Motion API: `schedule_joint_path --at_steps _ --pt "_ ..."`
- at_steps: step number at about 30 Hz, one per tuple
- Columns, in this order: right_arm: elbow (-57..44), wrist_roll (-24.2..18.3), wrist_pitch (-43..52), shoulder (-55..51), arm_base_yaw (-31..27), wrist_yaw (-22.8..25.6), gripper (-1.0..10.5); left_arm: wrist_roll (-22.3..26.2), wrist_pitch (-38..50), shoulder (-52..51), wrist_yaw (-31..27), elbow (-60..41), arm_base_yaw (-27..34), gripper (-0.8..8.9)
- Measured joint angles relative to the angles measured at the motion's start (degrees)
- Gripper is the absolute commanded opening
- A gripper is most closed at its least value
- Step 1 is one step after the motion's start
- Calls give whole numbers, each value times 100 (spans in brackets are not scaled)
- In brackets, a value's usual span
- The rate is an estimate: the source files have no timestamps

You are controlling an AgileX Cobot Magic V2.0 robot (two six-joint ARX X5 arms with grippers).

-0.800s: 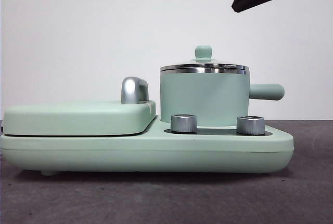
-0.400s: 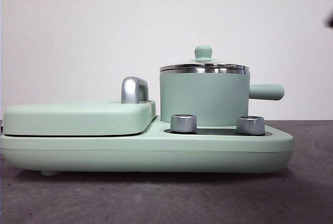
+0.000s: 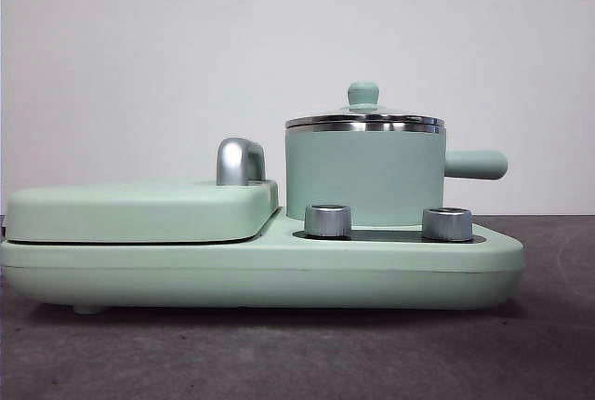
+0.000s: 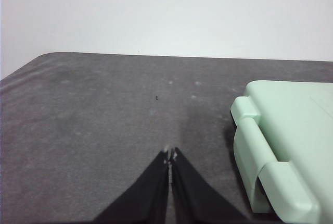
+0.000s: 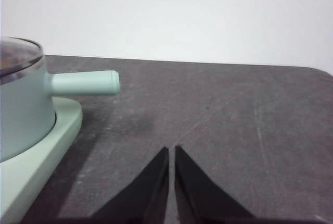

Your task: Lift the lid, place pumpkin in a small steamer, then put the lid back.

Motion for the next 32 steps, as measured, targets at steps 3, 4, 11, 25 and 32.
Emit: schedule_joint_path --at_steps 3,4,11,25,32 --pt "0 13 -195 20 -17 -4 18 0 -9 0 0 0 0 7" --pt "0 26 -186 20 -31 -2 18 0 -4 0 0 0 0 7" --pt "0 48 -170 20 -31 -2 18 0 -15 0 0 0 0 7" --pt "0 48 -13 20 -31 0 18 0 -20 0 0 0 0 7" --pt "0 48 -7 20 -31 0 18 0 -20 0 0 0 0 7"
